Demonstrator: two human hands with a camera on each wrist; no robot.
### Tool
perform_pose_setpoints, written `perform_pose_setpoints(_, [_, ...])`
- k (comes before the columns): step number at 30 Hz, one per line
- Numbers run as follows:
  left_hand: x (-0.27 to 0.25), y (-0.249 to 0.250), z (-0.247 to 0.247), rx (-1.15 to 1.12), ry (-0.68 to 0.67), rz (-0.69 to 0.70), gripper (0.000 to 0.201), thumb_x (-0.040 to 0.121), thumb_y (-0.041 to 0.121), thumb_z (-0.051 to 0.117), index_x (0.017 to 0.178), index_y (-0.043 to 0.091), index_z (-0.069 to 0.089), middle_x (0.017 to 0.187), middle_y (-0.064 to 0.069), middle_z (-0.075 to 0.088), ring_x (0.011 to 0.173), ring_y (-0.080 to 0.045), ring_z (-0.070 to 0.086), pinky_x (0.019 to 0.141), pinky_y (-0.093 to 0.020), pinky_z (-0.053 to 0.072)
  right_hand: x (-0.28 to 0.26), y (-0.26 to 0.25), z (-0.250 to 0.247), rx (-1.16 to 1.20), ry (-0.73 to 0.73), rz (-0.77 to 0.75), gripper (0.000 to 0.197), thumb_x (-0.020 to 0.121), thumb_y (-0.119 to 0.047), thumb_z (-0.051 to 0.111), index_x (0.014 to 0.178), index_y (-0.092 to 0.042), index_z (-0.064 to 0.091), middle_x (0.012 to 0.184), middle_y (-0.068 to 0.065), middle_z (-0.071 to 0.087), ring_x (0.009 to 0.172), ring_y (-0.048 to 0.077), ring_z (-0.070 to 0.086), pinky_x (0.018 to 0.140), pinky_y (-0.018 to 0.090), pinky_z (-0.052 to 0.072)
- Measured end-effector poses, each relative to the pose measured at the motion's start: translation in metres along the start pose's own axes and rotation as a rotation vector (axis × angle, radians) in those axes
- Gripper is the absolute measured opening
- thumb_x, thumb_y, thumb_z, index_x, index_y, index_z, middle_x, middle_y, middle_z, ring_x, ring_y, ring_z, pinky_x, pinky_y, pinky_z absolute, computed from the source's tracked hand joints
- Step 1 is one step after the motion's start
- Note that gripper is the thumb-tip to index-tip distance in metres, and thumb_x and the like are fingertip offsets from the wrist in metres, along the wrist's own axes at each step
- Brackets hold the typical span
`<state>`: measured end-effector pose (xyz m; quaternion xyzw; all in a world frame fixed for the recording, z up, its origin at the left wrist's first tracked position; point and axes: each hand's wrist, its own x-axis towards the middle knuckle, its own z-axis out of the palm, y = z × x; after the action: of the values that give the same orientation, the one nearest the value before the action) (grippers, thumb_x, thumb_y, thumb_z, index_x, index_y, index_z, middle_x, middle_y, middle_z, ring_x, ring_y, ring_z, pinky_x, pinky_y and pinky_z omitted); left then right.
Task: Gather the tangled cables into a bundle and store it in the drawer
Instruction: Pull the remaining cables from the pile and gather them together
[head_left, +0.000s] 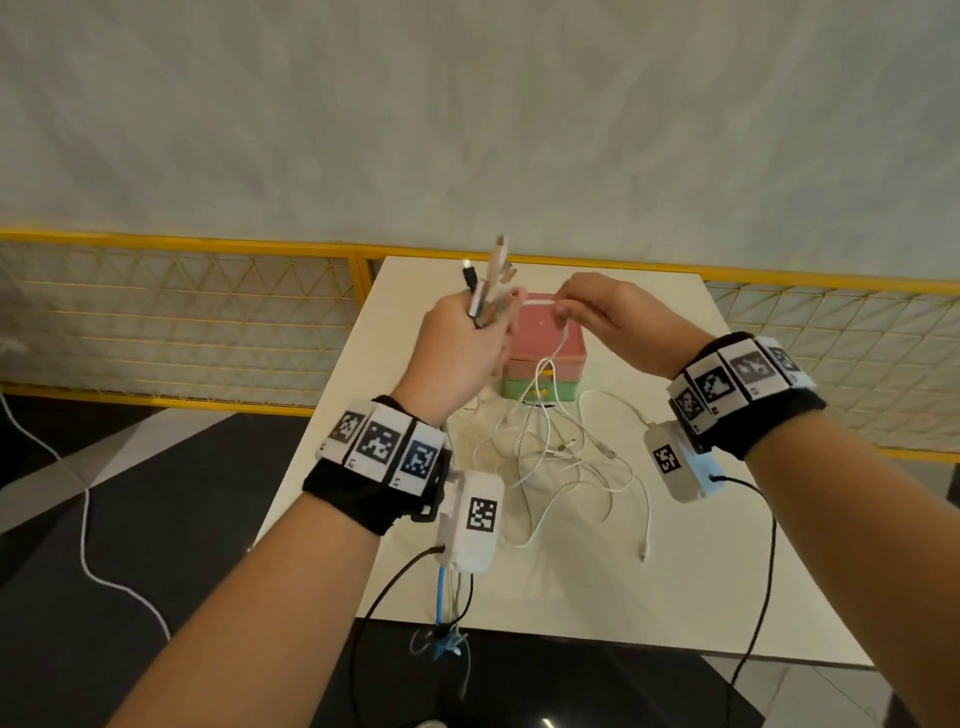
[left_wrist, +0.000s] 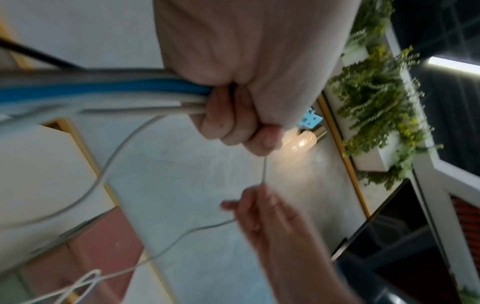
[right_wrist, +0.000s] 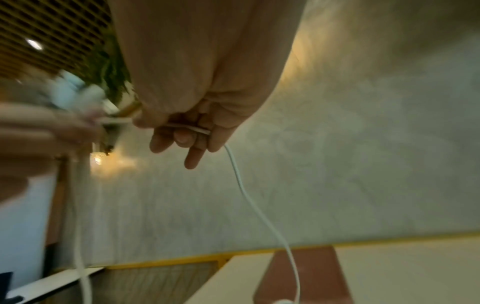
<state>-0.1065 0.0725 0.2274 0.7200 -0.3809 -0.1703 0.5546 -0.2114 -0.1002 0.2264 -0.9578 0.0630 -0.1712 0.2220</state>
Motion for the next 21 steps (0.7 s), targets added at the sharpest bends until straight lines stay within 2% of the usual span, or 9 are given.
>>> perform_pose_setpoints(5, [0.002,0.009,-0.030,-0.155,0.201,0.049,0.037,0.101,0.035,0.050,0.073,0.013,0.058,0.040,0.007,0.047,0.034,-0.002,0.039,0.043,-0.012,0.033,-0.017,0.035,0.009,0.024,-0.026,0.217,0.028,0.102,-0.022,0.036,0.082,-0.014,0.055,0.072,-0.010,0.049,0.068,0.001,0.046,0.066,0.024,0.032])
perform_pose_setpoints(7, [0.003,0.003,-0.035,-0.093,0.182,0.028,0.033,0.102,0.034,0.048,0.092,0.007,0.066,0.039,0.005,0.052,0.037,-0.002,0.044,0.051,-0.016,0.036,-0.017,0.036,0.009,0.015,-0.021,0.208,0.029,0.102,-0.022,0.036,0.081,-0.015,0.055,0.073,-0.008,0.052,0.070,0.011,0.048,0.066,0.026,0.034])
perform_pose_setpoints(9, [0.003,0.000,-0.031,-0.072,0.186,0.054,0.023,0.102,0.028,0.049,0.115,0.012,0.059,0.045,0.003,0.060,0.043,-0.001,0.051,0.058,-0.012,0.040,-0.012,0.025,0.005,0.014,-0.018,0.160,0.030,0.102,-0.023,0.036,0.081,-0.015,0.056,0.074,-0.009,0.054,0.071,0.007,0.049,0.066,0.020,0.035])
perform_pose_setpoints(11, [0.001,-0.001,-0.022,-0.049,0.155,0.105,0.029,0.100,0.023,0.053,0.129,0.027,0.048,0.075,0.002,0.072,0.049,-0.005,0.060,0.062,-0.006,0.042,-0.007,0.010,0.000,-0.010,-0.033,0.114,0.031,0.101,-0.026,0.037,0.082,-0.015,0.058,0.074,-0.011,0.055,0.070,-0.001,0.049,0.065,0.011,0.034])
perform_pose_setpoints(13, [0.000,-0.002,-0.012,-0.032,0.097,0.145,0.050,0.098,0.019,0.057,0.143,0.030,0.040,0.105,0.007,0.068,0.049,-0.014,0.065,0.065,-0.016,0.051,-0.006,-0.008,-0.008,-0.024,-0.043,0.057,0.030,0.101,-0.027,0.038,0.083,-0.016,0.059,0.074,-0.013,0.056,0.072,-0.004,0.050,0.066,0.009,0.035])
perform_pose_setpoints(15, [0.000,-0.002,-0.008,-0.023,0.087,0.159,0.058,0.094,0.023,0.062,0.146,0.029,0.036,0.094,0.012,0.068,0.052,-0.017,0.065,0.065,-0.030,0.054,-0.008,-0.025,-0.015,0.022,-0.042,0.002,0.028,0.101,-0.025,0.039,0.084,-0.016,0.060,0.077,-0.011,0.059,0.076,-0.002,0.053,0.070,0.008,0.037])
perform_pose_setpoints(17, [-0.002,-0.002,-0.007,-0.064,0.126,0.155,0.069,0.091,0.028,0.064,0.150,0.026,0.027,0.084,0.018,0.070,0.052,-0.015,0.064,0.068,-0.035,0.054,-0.013,-0.036,-0.021,0.072,-0.043,-0.005,0.025,0.101,-0.023,0.039,0.087,-0.018,0.059,0.077,-0.007,0.061,0.075,0.000,0.055,0.071,0.007,0.038])
perform_pose_setpoints(19, [-0.003,-0.004,-0.009,-0.168,0.201,0.104,0.079,0.093,0.021,0.064,0.155,0.021,0.014,0.073,0.022,0.068,0.049,-0.012,0.059,0.066,-0.032,0.053,-0.022,-0.042,-0.024,0.152,-0.050,0.049,0.019,0.101,-0.022,0.040,0.093,-0.017,0.056,0.072,-0.006,0.061,0.068,0.000,0.058,0.068,0.009,0.044])
perform_pose_setpoints(21, [-0.008,0.000,-0.014,-0.205,0.241,0.052,0.068,0.094,0.015,0.062,0.152,0.012,0.025,0.060,0.009,0.063,0.045,-0.006,0.054,0.056,-0.020,0.047,-0.033,-0.049,-0.023,0.268,-0.094,0.151,0.015,0.101,-0.021,0.040,0.097,-0.014,0.052,0.072,0.000,0.065,0.070,0.010,0.066,0.060,0.025,0.056])
